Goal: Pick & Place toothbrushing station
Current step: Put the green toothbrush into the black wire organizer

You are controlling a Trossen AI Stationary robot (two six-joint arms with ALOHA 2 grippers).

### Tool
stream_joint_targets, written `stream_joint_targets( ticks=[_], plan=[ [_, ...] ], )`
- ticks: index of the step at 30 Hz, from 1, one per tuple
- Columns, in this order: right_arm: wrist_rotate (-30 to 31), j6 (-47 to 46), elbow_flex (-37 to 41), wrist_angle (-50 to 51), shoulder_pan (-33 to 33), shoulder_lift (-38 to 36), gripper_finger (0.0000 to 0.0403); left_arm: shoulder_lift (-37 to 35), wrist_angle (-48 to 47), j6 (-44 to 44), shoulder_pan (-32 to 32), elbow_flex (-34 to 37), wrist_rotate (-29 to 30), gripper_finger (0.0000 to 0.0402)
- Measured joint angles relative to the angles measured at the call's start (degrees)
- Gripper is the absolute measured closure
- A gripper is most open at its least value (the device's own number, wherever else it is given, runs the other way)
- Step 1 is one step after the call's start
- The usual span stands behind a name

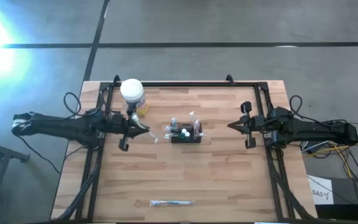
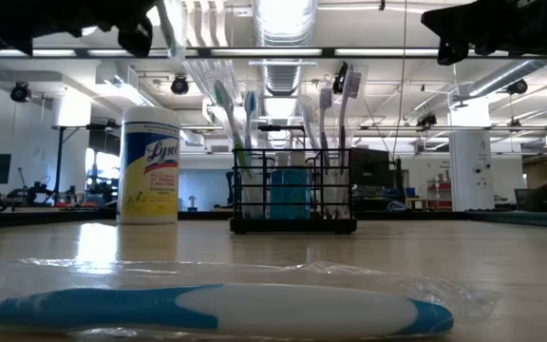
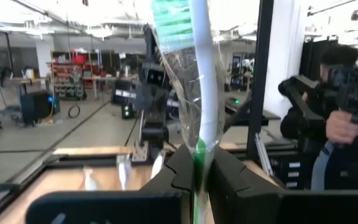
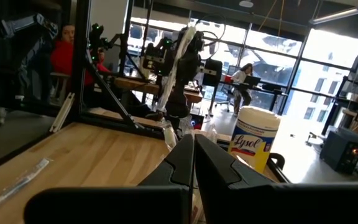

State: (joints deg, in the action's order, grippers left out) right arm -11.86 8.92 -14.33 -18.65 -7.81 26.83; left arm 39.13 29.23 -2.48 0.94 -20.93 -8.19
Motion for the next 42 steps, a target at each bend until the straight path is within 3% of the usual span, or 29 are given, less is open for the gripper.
stream_joint_targets(
  ticks=[5,12,18,23,34,42],
  plan=[
    [-0.01,-0.22,0.00,-0.02,0.00,0.00,0.0394,5.35,-0.68,1.20,-1.38,-2.58,0.20,0.0379],
    [-0.02,-0.29,0.00,-0.02,0.00,0.00,0.0394,12.27,9.60,0.42,-3.37,-2.84,2.50,0.0380],
    [0.00,0.03,0.00,-0.37,0.00,0.00,0.0394,17.90,11.59,0.97,-5.13,-3.87,4.48,0.0380],
    [0.00,0.02,0.00,-0.42,0.00,-0.01,0.0394,23.19,12.38,5.30,-7.34,-6.06,6.48,0.0380],
    [0.00,-0.06,0.00,-0.20,0.00,-0.02,0.0394,35.87,14.68,10.88,-8.66,-11.26,25.17,0.0380],
    [0.02,0.14,0.00,-0.17,0.00,-0.02,0.0394,42.14,12.80,12.94,-8.66,-14.96,29.71,0.0380]
  ],
)
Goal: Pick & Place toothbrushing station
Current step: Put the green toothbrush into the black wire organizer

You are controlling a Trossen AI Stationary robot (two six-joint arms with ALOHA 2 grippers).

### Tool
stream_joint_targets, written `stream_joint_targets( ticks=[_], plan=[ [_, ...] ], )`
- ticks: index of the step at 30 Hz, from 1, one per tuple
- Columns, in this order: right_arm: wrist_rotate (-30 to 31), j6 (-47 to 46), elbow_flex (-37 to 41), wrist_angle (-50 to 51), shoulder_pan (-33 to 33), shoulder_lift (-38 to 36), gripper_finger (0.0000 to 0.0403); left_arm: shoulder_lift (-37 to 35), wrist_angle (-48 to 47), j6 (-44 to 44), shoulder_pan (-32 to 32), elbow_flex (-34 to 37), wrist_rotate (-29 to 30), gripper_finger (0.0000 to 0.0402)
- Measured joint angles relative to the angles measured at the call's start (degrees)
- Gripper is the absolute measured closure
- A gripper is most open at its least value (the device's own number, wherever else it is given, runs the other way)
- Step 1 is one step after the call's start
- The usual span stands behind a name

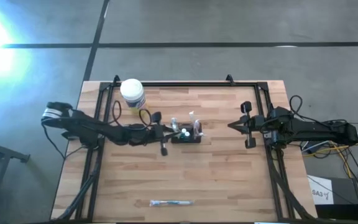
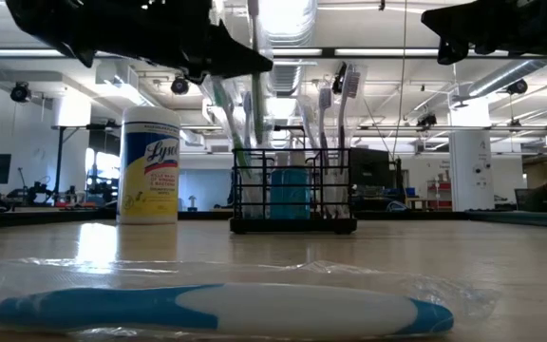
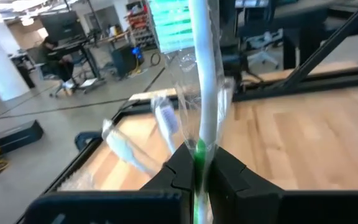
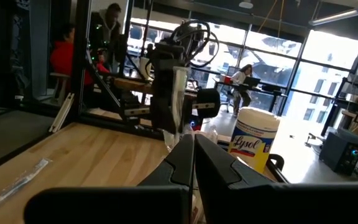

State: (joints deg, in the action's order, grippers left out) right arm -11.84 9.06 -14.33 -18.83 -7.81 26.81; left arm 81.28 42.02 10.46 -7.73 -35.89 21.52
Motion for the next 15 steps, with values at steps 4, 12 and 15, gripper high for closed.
stream_joint_targets(
  ticks=[4,12,15],
  plan=[
    [0.00,-0.03,0.00,0.01,0.00,0.02,0.0394,1.23,0.00,-0.02,0.00,-0.08,2.72,0.0380],
    [0.00,-0.01,0.00,0.00,0.02,0.02,0.0394,-2.99,-1.07,2.66,-0.89,-2.13,3.25,0.0380],
    [0.00,-0.03,0.00,0.00,0.02,0.00,0.0394,-6.12,-5.87,5.09,-2.04,-4.80,3.16,0.0380]
  ],
)
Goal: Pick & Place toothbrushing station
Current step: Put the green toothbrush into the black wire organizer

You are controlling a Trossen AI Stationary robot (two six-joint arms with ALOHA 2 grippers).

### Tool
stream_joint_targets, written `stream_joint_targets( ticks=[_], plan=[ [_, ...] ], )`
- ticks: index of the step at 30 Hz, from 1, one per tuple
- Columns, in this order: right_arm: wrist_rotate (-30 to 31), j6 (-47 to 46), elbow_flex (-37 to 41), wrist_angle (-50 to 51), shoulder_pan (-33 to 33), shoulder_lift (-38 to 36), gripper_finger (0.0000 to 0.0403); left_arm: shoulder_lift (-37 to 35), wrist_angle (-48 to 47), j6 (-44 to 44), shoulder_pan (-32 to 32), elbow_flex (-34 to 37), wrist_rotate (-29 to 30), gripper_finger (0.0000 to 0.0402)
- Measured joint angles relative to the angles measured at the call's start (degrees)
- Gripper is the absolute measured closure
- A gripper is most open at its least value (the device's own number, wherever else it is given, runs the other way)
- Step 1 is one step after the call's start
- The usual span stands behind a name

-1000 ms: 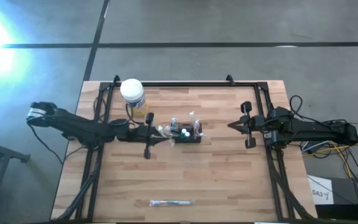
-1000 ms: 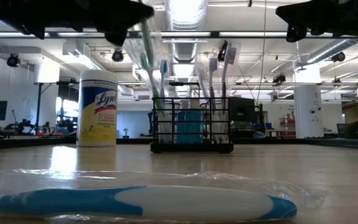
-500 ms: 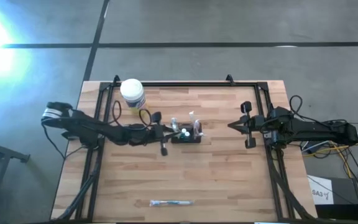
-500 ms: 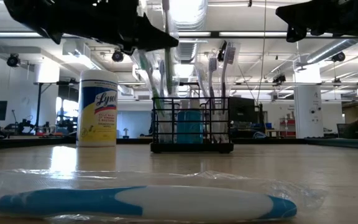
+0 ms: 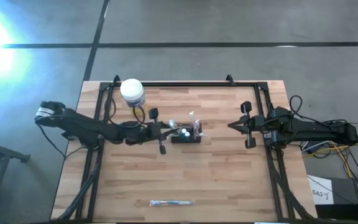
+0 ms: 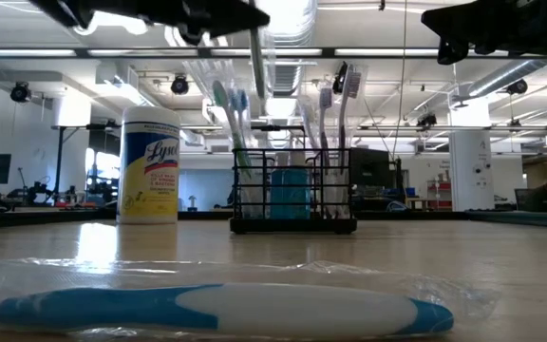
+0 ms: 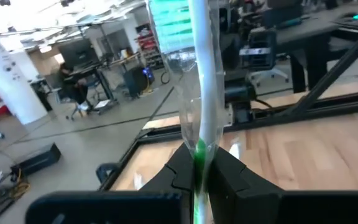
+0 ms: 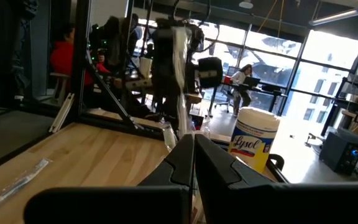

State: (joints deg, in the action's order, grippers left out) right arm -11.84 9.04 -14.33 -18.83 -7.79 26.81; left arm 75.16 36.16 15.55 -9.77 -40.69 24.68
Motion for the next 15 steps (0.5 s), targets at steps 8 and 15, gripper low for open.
stream_joint_targets(
  ticks=[8,15],
  plan=[
    [0.00,0.00,0.00,0.11,0.00,0.57,0.0394,-10.25,-14.72,1.16,-6.43,-3.36,-0.10,0.0380],
    [-0.01,-0.02,0.00,-0.58,0.00,1.11,0.0394,-17.66,-16.28,-0.99,-12.14,2.91,8.33,0.0380]
  ],
)
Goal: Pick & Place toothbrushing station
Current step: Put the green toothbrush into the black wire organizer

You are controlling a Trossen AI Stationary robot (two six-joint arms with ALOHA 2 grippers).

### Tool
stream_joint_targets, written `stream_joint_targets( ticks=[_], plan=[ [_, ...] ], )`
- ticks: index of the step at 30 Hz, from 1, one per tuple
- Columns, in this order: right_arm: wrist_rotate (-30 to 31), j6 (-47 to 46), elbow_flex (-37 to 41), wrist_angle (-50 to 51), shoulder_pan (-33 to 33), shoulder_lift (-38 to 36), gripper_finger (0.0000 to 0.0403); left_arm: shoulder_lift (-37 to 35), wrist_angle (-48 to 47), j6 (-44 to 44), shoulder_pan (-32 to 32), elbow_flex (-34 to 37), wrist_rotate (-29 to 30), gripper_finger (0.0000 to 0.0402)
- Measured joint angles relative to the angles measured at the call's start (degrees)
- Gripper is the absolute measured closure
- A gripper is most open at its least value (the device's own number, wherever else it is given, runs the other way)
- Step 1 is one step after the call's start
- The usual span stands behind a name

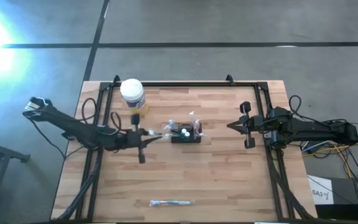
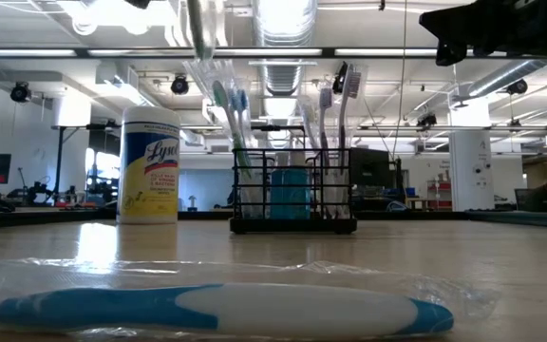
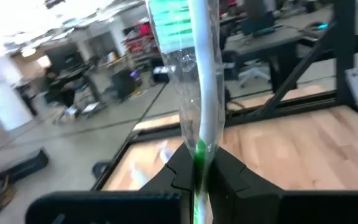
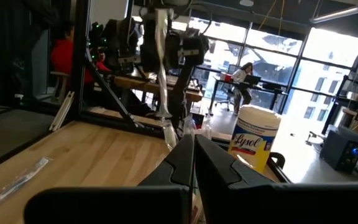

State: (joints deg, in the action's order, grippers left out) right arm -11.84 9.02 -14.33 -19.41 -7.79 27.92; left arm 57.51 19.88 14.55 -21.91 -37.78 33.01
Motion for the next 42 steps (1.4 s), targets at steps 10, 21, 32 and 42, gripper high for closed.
stream_joint_targets(
  ticks=[10,21,32,42],
  plan=[
    [-0.01,0.00,0.00,-0.29,0.00,-0.02,0.0394,-1.07,6.39,-7.13,-1.47,10.03,10.33,0.0380],
    [-0.01,0.00,0.00,-0.54,0.00,0.00,0.0394,3.18,20.28,-7.15,-0.53,14.98,12.33,0.0380],
    [-0.01,0.02,0.00,-0.67,-0.02,0.00,0.0394,13.62,31.54,-4.15,3.79,12.87,5.97,0.0380],
    [-0.01,0.20,0.00,-0.63,-0.02,0.00,0.0394,21.27,31.58,-3.90,7.03,8.93,3.80,0.0380]
  ],
)
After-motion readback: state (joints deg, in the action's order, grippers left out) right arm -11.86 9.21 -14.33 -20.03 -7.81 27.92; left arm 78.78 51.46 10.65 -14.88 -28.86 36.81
